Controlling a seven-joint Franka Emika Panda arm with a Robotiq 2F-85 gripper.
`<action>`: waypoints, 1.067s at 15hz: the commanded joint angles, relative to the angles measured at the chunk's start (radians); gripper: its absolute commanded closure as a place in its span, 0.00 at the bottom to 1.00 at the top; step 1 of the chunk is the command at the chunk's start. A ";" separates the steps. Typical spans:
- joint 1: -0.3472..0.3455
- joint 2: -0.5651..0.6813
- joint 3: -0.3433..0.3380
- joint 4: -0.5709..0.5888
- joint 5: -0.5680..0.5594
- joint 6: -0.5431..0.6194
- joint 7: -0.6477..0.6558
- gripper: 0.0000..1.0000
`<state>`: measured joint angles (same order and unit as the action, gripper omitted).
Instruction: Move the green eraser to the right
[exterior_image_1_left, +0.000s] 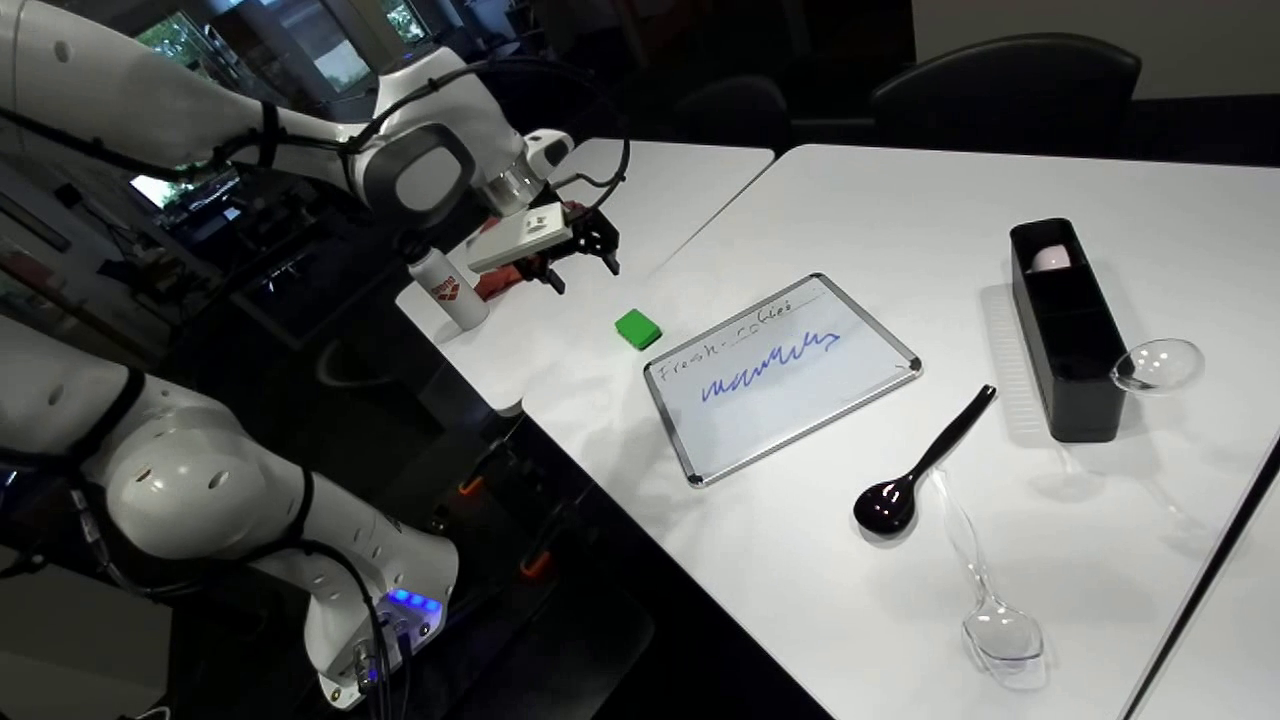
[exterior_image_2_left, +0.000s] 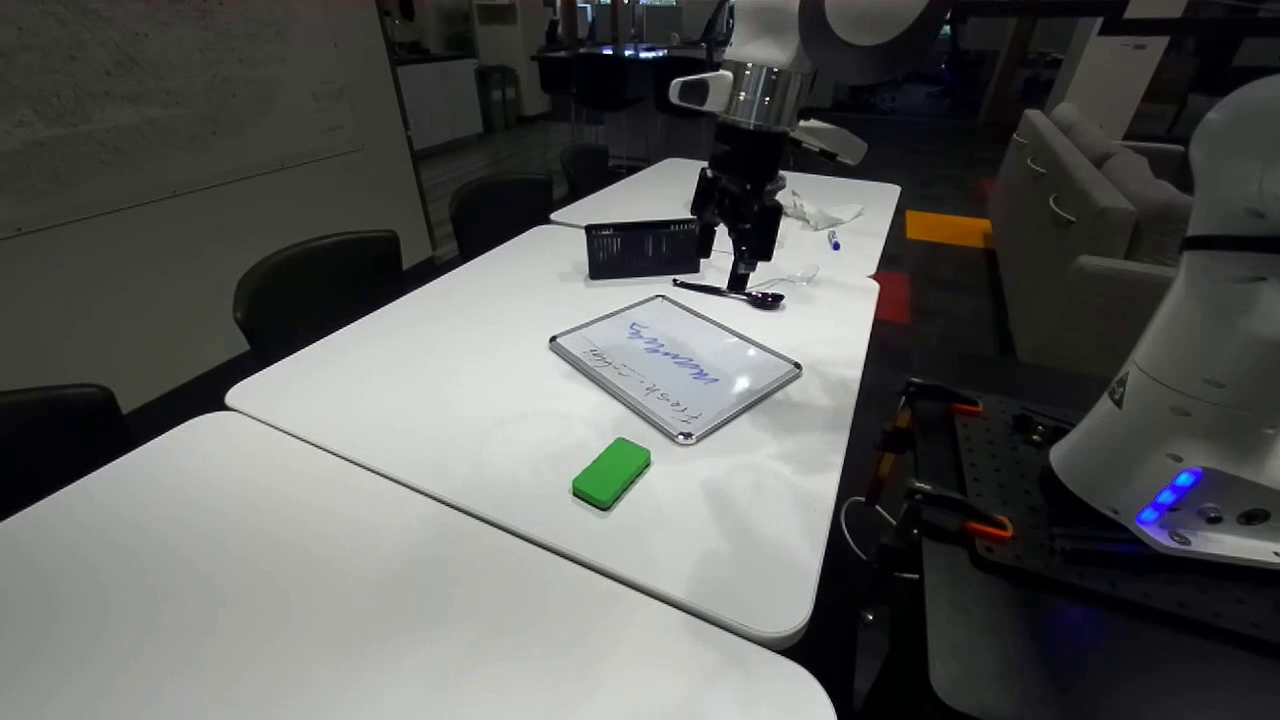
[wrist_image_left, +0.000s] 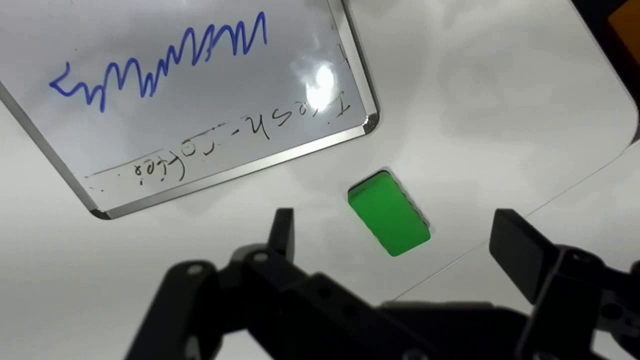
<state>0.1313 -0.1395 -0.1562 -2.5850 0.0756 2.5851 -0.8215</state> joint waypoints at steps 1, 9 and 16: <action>0.028 0.194 0.111 0.092 -0.016 0.108 -0.055 0.00; 0.003 0.522 0.177 0.297 -0.477 0.155 0.034 0.00; -0.034 0.569 0.203 0.321 -0.477 0.153 0.036 0.00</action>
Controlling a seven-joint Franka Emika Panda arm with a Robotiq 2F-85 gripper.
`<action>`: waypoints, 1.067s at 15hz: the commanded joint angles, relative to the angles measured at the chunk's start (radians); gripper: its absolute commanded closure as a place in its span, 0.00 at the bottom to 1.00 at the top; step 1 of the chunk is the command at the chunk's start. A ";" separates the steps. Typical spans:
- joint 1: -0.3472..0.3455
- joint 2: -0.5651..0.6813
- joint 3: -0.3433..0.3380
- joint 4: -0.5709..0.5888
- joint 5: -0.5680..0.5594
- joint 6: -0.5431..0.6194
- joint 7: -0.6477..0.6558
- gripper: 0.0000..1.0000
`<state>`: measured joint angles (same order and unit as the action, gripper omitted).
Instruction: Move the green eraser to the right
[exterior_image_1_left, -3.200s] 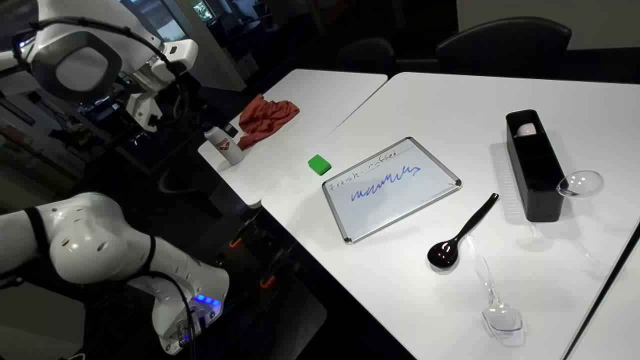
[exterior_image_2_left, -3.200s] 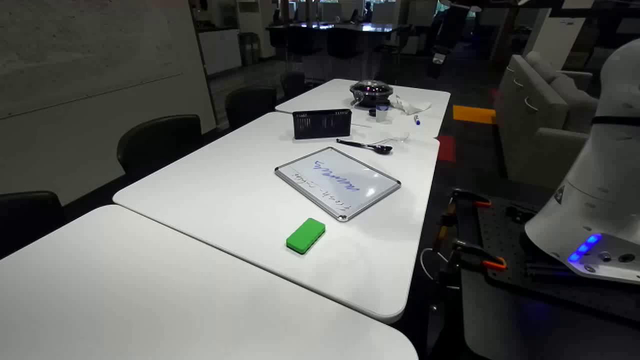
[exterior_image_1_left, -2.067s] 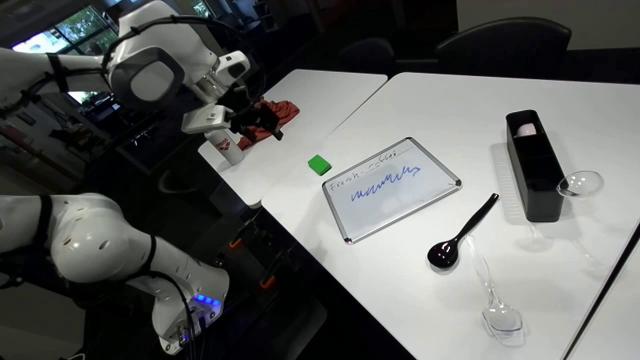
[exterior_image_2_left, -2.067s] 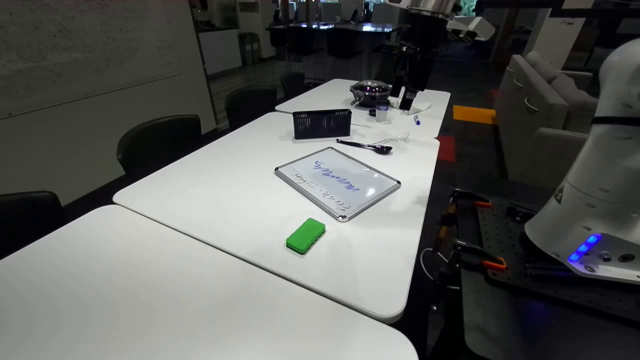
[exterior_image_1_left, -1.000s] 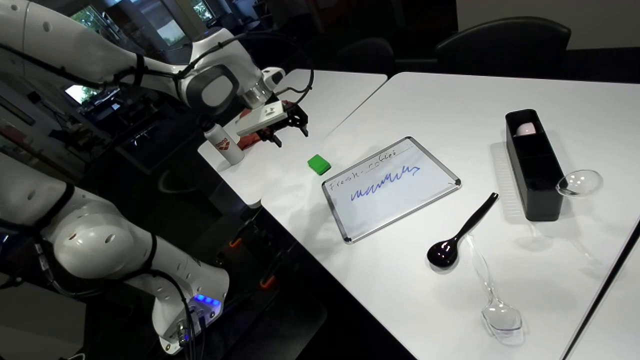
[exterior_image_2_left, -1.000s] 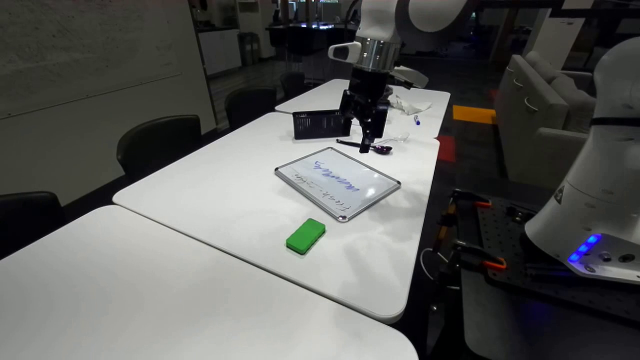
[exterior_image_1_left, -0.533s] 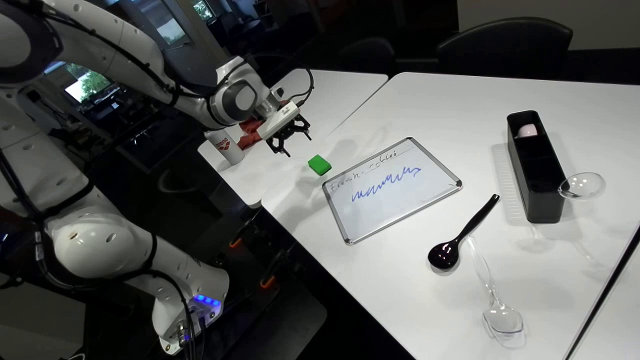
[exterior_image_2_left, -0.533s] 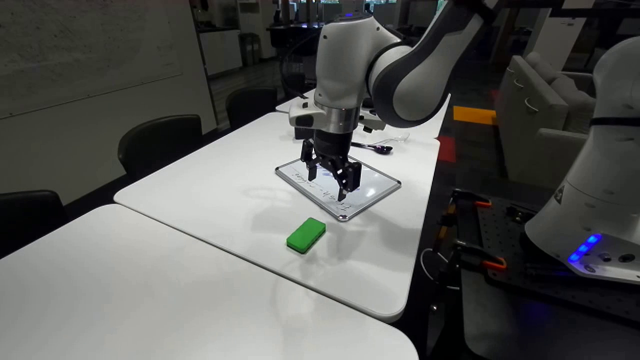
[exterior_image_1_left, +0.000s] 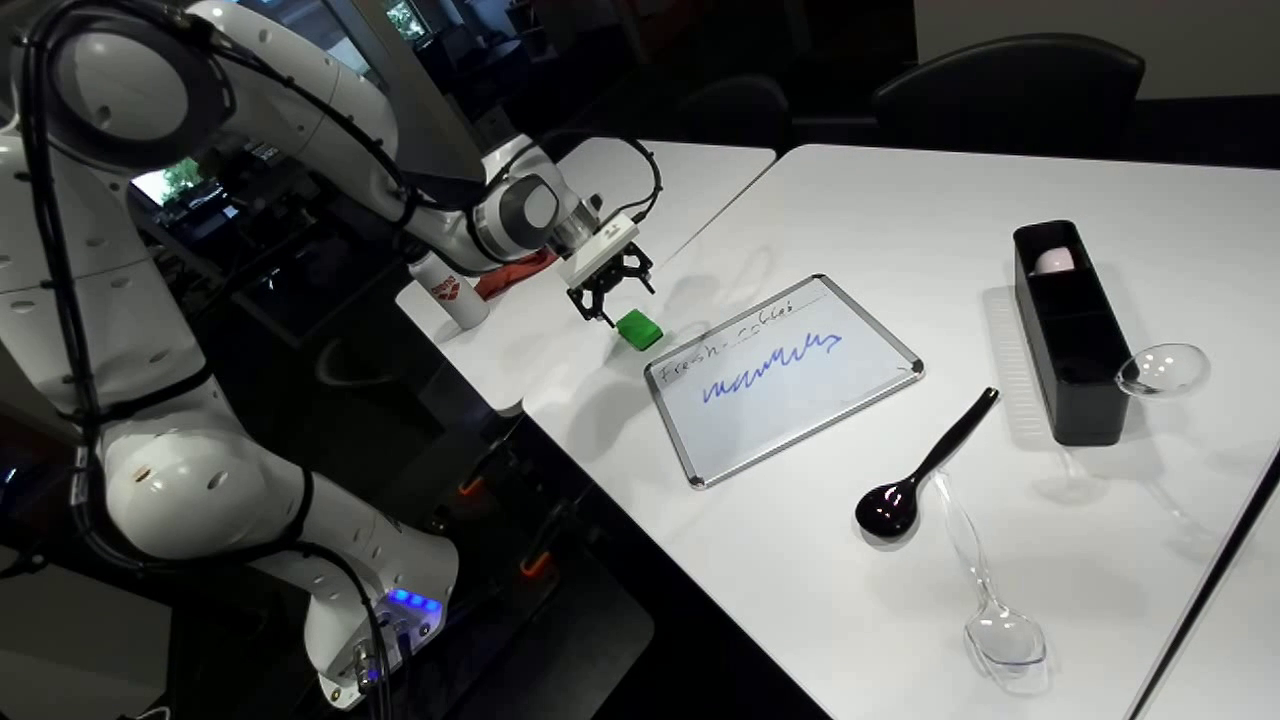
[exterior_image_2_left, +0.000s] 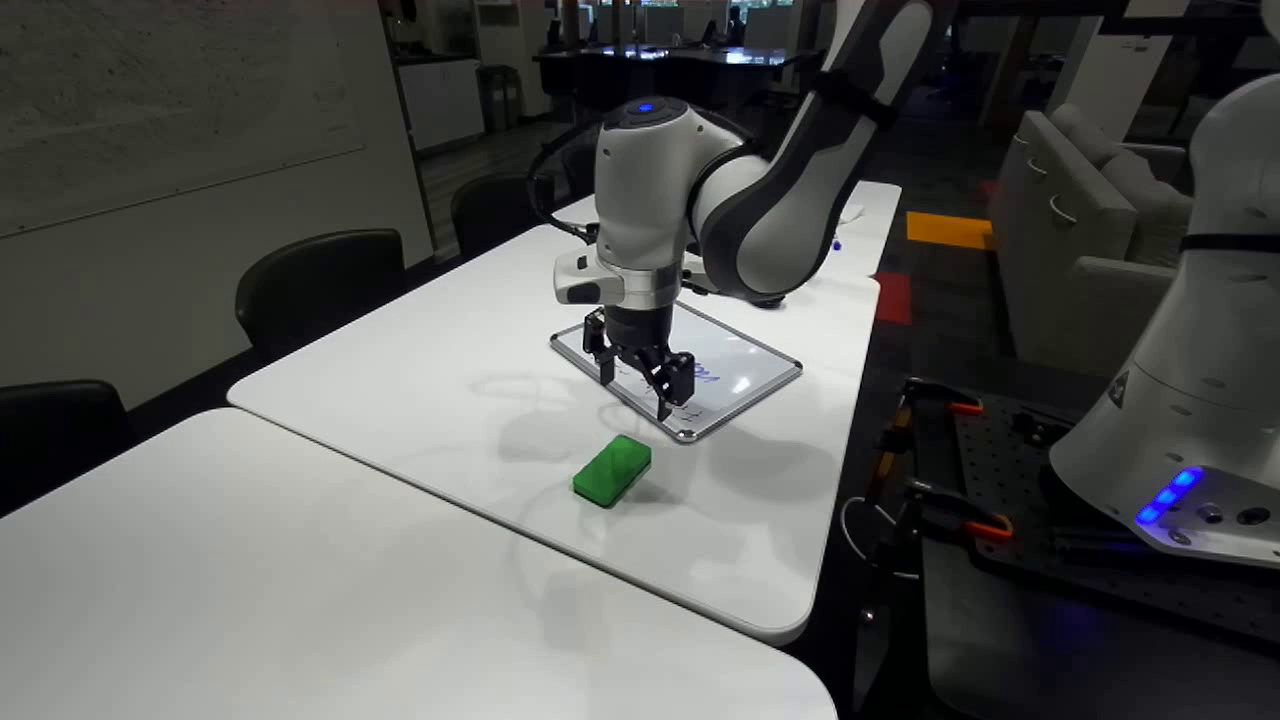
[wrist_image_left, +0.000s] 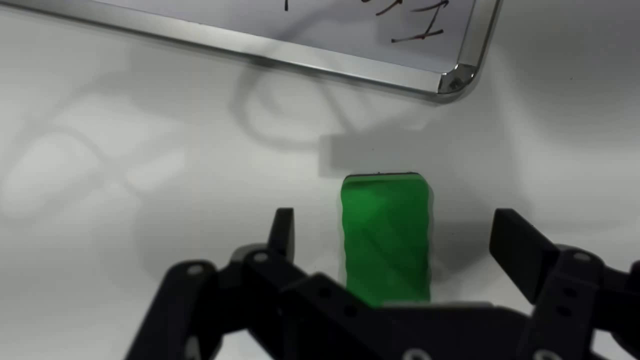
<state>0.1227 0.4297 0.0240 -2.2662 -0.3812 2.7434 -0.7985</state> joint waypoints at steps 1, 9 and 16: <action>-0.016 0.005 0.015 0.009 -0.025 -0.015 0.030 0.00; 0.054 0.106 -0.016 0.063 -0.162 0.020 0.174 0.00; 0.029 0.201 0.014 0.125 -0.169 0.073 0.200 0.00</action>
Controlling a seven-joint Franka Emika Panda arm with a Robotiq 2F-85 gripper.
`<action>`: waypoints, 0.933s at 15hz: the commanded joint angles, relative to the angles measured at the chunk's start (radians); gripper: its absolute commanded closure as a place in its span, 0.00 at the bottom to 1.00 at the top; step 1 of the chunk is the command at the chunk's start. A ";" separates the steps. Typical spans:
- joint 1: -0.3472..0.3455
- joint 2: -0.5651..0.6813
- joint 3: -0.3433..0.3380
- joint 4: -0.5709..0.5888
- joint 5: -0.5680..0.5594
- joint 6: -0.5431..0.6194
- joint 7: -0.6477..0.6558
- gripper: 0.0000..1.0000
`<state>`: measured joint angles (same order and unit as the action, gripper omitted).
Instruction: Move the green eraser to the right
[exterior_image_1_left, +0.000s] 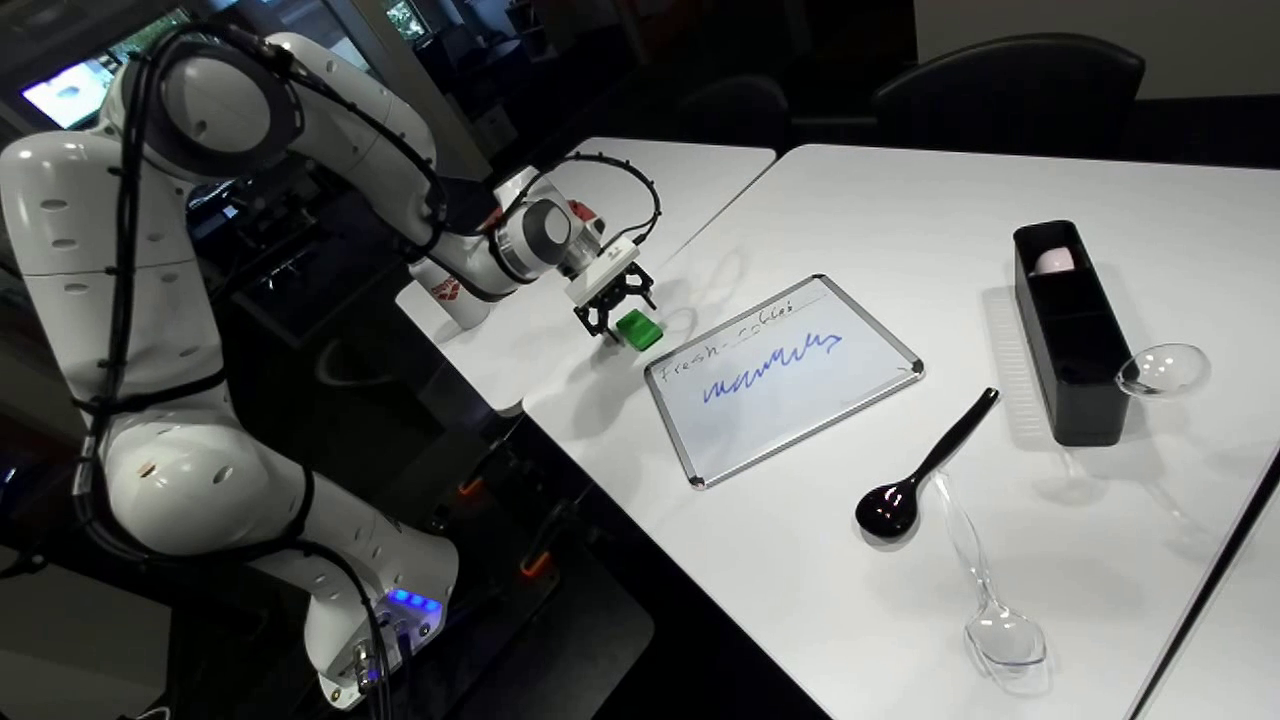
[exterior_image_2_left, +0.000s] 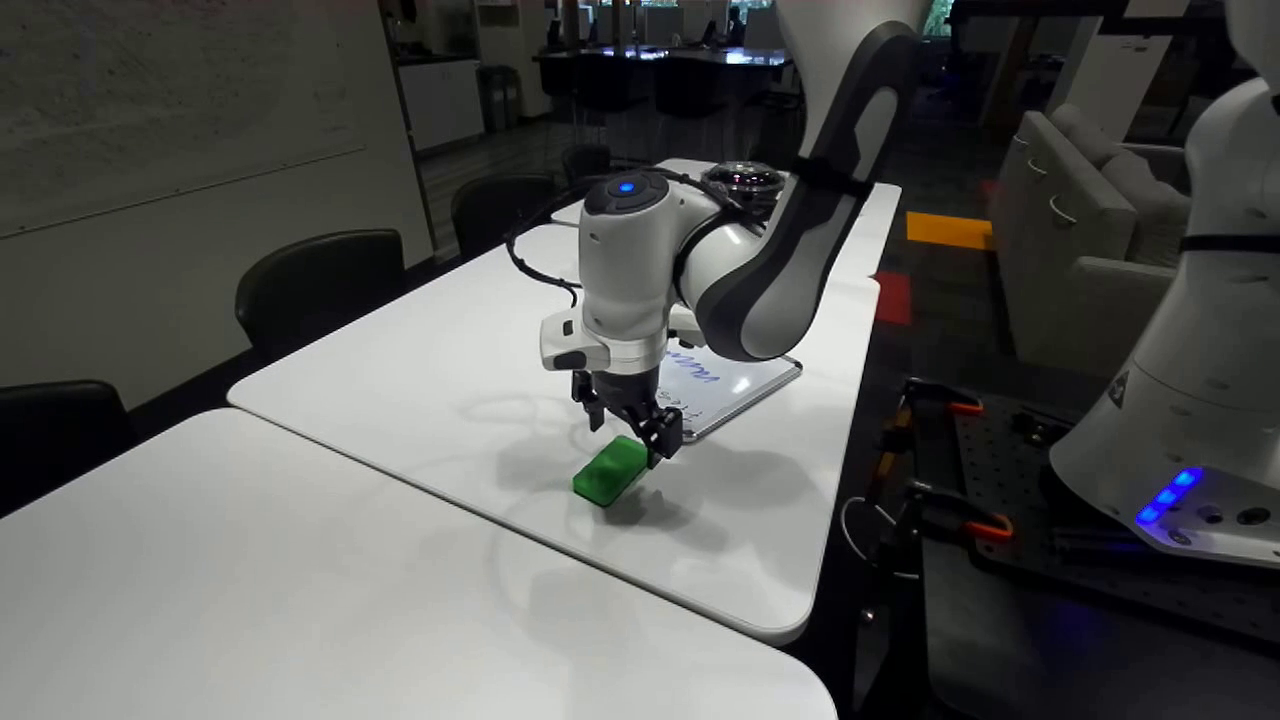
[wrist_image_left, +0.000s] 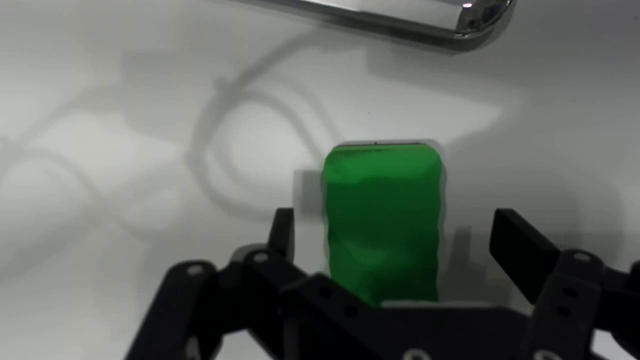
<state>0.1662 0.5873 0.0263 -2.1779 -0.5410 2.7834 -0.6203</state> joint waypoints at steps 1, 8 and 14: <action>-0.018 0.055 0.015 0.045 -0.004 0.037 0.018 0.00; -0.028 0.102 0.027 0.079 0.000 0.055 0.010 0.58; -0.019 0.040 0.026 0.034 -0.001 0.054 0.031 0.67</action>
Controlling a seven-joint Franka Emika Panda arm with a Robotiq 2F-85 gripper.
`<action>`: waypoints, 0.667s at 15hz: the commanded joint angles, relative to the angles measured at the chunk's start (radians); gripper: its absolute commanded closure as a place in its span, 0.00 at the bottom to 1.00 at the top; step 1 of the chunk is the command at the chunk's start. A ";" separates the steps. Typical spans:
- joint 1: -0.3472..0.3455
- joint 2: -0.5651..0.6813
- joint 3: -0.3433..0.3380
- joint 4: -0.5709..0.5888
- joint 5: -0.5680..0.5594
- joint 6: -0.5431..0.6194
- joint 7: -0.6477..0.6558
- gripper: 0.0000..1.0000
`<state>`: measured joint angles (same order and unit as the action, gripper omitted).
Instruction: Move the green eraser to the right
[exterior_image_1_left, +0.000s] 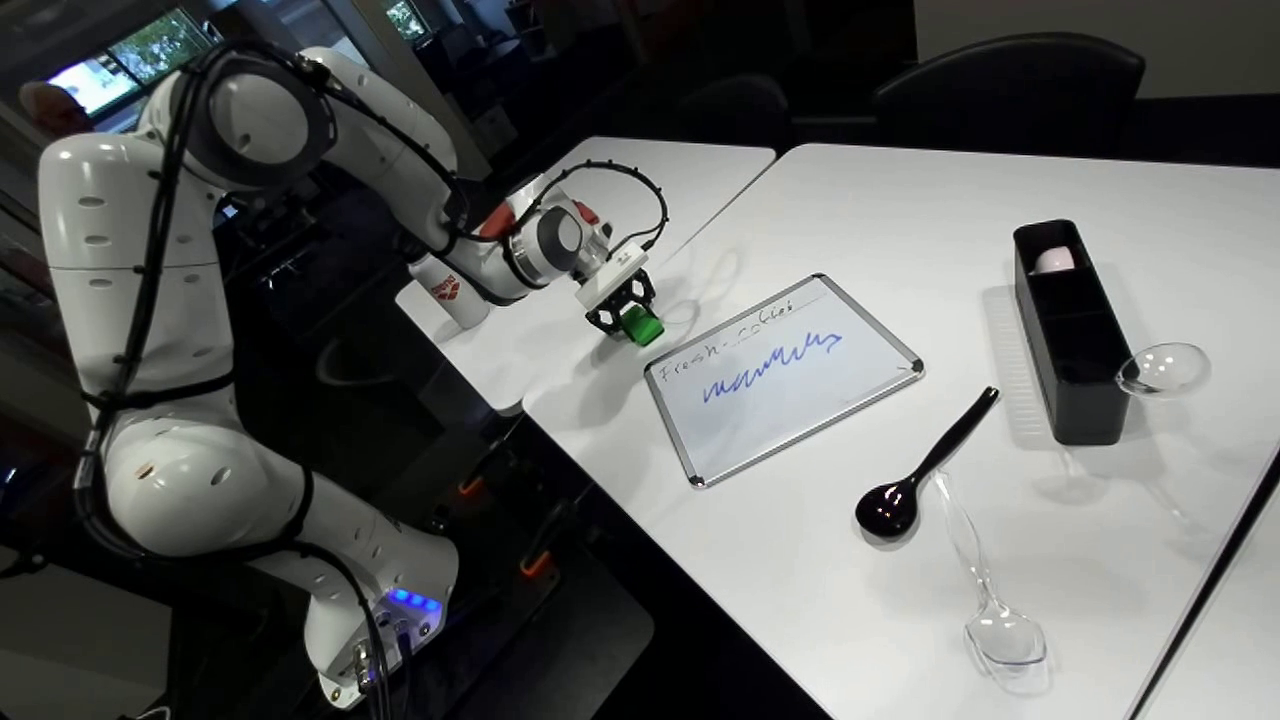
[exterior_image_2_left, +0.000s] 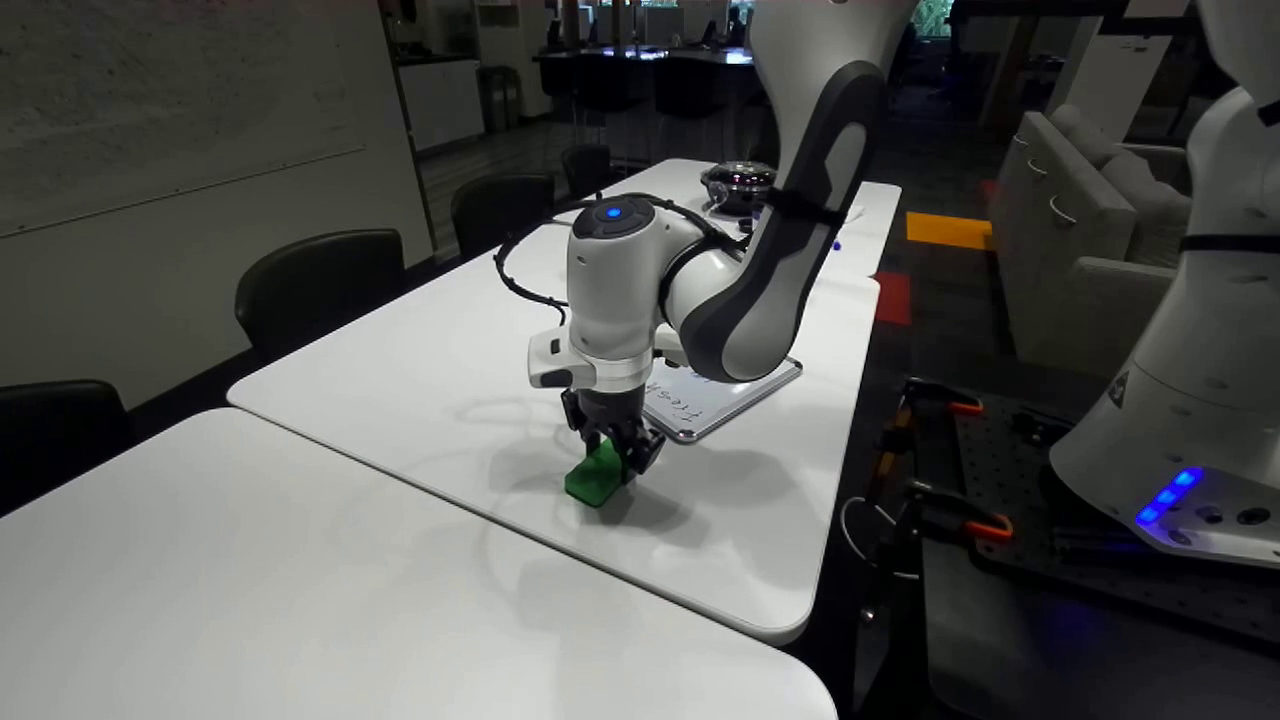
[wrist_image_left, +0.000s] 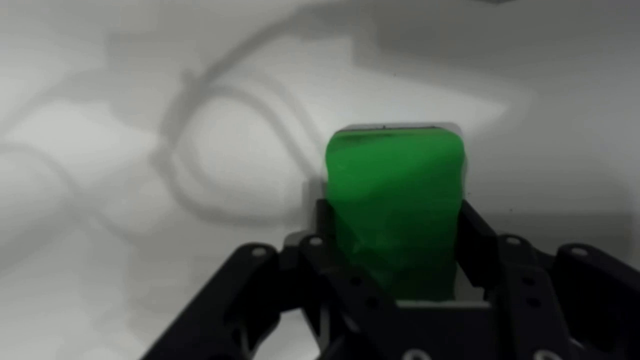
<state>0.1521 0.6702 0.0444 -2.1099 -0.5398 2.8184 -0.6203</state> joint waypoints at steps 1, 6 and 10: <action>-0.002 -0.078 -0.002 -0.063 -0.003 0.017 0.048 0.67; -0.021 -0.269 -0.080 -0.223 -0.015 0.012 0.195 0.67; -0.050 -0.426 -0.211 -0.365 -0.072 0.010 0.323 0.67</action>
<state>0.1269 0.3939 -0.0941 -2.3334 -0.5540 2.8193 -0.3984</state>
